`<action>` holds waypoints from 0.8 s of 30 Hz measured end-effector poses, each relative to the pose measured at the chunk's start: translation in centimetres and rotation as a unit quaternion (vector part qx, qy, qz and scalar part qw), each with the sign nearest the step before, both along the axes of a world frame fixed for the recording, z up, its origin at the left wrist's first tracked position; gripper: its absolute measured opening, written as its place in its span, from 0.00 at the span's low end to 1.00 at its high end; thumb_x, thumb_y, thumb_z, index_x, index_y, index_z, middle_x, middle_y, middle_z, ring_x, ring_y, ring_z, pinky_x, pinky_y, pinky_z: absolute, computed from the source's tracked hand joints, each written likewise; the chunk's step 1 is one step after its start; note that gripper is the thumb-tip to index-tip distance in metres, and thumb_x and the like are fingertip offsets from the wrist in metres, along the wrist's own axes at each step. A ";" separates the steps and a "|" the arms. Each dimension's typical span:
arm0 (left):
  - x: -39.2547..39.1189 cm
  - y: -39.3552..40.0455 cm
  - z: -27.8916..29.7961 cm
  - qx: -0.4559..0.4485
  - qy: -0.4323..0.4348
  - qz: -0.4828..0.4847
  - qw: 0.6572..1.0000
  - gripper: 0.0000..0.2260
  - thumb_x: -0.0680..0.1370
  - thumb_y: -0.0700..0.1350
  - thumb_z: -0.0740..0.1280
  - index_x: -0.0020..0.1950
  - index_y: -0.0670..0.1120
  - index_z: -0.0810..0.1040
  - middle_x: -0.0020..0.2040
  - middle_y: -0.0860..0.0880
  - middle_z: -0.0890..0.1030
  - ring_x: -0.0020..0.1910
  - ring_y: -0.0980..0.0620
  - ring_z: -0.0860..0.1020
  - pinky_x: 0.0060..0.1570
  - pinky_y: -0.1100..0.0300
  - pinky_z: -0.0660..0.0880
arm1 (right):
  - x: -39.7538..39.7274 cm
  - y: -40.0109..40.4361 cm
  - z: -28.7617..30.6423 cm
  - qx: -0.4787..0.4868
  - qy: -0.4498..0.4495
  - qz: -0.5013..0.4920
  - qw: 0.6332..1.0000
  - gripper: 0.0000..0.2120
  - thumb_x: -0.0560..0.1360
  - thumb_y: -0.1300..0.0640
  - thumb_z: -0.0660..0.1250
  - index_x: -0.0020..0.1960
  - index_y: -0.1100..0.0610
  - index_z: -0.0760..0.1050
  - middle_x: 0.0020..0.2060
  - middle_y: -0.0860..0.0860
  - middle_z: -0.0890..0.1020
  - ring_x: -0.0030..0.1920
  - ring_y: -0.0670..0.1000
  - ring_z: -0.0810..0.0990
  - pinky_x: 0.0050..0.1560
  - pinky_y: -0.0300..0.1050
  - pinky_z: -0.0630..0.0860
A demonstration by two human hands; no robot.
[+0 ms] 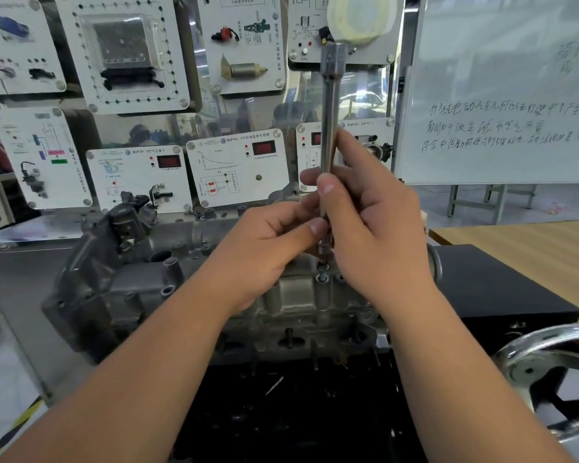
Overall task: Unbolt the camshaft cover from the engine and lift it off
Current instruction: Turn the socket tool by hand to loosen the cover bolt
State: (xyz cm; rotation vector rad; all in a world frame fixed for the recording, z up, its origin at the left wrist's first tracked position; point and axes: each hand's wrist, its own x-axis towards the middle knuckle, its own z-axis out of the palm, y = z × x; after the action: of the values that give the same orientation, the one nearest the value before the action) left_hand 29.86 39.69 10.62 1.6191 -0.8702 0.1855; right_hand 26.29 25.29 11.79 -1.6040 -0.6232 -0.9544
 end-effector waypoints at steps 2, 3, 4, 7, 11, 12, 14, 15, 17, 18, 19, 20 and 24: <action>0.0 0.0 0.0 -0.017 -0.005 -0.004 1.000 0.05 0.78 0.48 0.70 0.49 0.53 0.86 0.43 0.54 0.87 0.43 0.60 0.84 0.41 0.72 0.76 | 0.0 0.0 0.0 -0.002 -0.005 0.010 1.000 0.24 0.82 0.55 0.63 0.77 0.50 0.66 0.51 0.42 0.85 0.48 0.44 0.84 0.49 0.40 0.81; 0.2 -0.1 0.0 -0.025 -0.010 0.004 1.000 0.04 0.77 0.48 0.72 0.46 0.53 0.86 0.41 0.53 0.87 0.42 0.59 0.84 0.42 0.70 0.76 | 0.0 0.1 0.0 -0.005 -0.006 0.004 1.000 0.24 0.81 0.54 0.64 0.77 0.50 0.67 0.50 0.42 0.85 0.47 0.45 0.84 0.48 0.41 0.82; 0.3 -0.2 -0.1 -0.029 -0.011 0.014 0.999 0.02 0.75 0.48 0.73 0.45 0.52 0.86 0.41 0.51 0.86 0.42 0.56 0.83 0.43 0.67 0.78 | 0.0 0.1 0.0 -0.005 -0.007 -0.007 1.000 0.23 0.81 0.53 0.66 0.75 0.51 0.70 0.48 0.42 0.85 0.46 0.45 0.84 0.46 0.42 0.82; 0.7 -0.3 -0.2 -0.032 -0.010 0.033 0.999 0.04 0.71 0.46 0.76 0.44 0.51 0.84 0.40 0.47 0.85 0.41 0.52 0.82 0.46 0.59 0.82 | 0.2 0.0 0.0 0.010 -0.013 -0.041 0.999 0.16 0.81 0.55 0.67 0.67 0.54 0.79 0.42 0.41 0.83 0.41 0.42 0.82 0.43 0.37 0.78; 0.4 -0.1 -0.1 0.005 -0.012 0.016 1.000 0.05 0.73 0.53 0.74 0.48 0.57 0.86 0.44 0.50 0.87 0.46 0.56 0.84 0.48 0.61 0.80 | 0.0 0.2 0.0 -0.005 -0.008 -0.043 0.999 0.16 0.81 0.55 0.63 0.66 0.57 0.79 0.46 0.41 0.85 0.48 0.39 0.82 0.48 0.32 0.76; 0.3 0.0 0.0 0.010 -0.005 0.005 1.000 0.04 0.75 0.52 0.73 0.48 0.58 0.87 0.44 0.52 0.87 0.46 0.58 0.84 0.48 0.64 0.79 | 0.0 0.4 0.0 -0.006 -0.013 -0.042 0.999 0.17 0.81 0.56 0.62 0.68 0.57 0.77 0.48 0.42 0.85 0.49 0.39 0.82 0.49 0.32 0.77; 0.3 0.1 -0.1 0.012 0.004 -0.008 1.000 0.06 0.78 0.48 0.71 0.48 0.56 0.88 0.44 0.54 0.87 0.45 0.60 0.84 0.48 0.66 0.78 | 0.0 0.6 -0.1 -0.004 -0.021 -0.037 0.999 0.18 0.81 0.56 0.62 0.70 0.57 0.75 0.49 0.43 0.85 0.48 0.38 0.82 0.49 0.33 0.77; 0.3 0.2 -0.1 0.008 0.005 -0.010 1.000 0.06 0.78 0.47 0.71 0.48 0.54 0.88 0.44 0.54 0.87 0.44 0.60 0.84 0.47 0.66 0.78 | 0.0 0.6 -0.2 0.001 -0.024 -0.034 0.999 0.18 0.81 0.56 0.62 0.70 0.56 0.74 0.49 0.43 0.85 0.47 0.38 0.82 0.49 0.33 0.77; 0.3 0.1 0.0 -0.001 -0.001 0.008 1.000 0.06 0.76 0.47 0.73 0.50 0.48 0.87 0.45 0.49 0.88 0.44 0.55 0.85 0.47 0.63 0.80 | 0.1 0.6 -0.2 0.011 -0.024 -0.029 0.999 0.17 0.81 0.55 0.63 0.70 0.55 0.75 0.48 0.43 0.85 0.48 0.40 0.83 0.48 0.33 0.77; 0.4 -0.1 -0.1 -0.002 -0.007 0.025 1.000 0.10 0.75 0.47 0.74 0.52 0.44 0.86 0.47 0.44 0.87 0.46 0.48 0.86 0.49 0.55 0.82 | 0.2 0.5 -0.2 0.012 -0.025 -0.029 0.999 0.16 0.81 0.54 0.64 0.68 0.55 0.76 0.47 0.42 0.85 0.48 0.41 0.83 0.47 0.34 0.77; 0.4 -0.3 -0.1 0.007 -0.015 0.043 0.999 0.14 0.73 0.48 0.75 0.54 0.40 0.84 0.48 0.40 0.86 0.49 0.40 0.85 0.52 0.46 0.83 | 0.3 0.5 -0.2 0.012 -0.029 -0.035 0.999 0.14 0.81 0.54 0.65 0.65 0.54 0.78 0.46 0.42 0.84 0.47 0.42 0.83 0.46 0.34 0.77; 0.5 -0.5 -0.1 0.016 -0.022 0.057 0.998 0.16 0.73 0.48 0.75 0.54 0.39 0.82 0.48 0.37 0.85 0.48 0.37 0.84 0.53 0.42 0.82 | 0.4 0.5 -0.2 0.013 -0.041 -0.046 0.998 0.12 0.80 0.54 0.66 0.62 0.54 0.79 0.44 0.41 0.83 0.46 0.43 0.82 0.45 0.35 0.76; 0.6 -0.5 -0.1 0.022 -0.028 0.060 0.998 0.09 0.71 0.54 0.74 0.44 0.50 0.81 0.41 0.42 0.84 0.39 0.49 0.80 0.44 0.52 0.78 | 0.8 0.5 -0.6 0.043 -0.072 -0.073 0.994 0.16 0.80 0.56 0.66 0.66 0.56 0.79 0.45 0.41 0.83 0.48 0.41 0.82 0.49 0.36 0.78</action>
State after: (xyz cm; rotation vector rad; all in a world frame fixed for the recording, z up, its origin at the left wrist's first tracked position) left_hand 30.41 39.15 10.56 1.7163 -0.8258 0.2996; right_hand 27.08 25.83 11.23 -1.5291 -0.5622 -1.1980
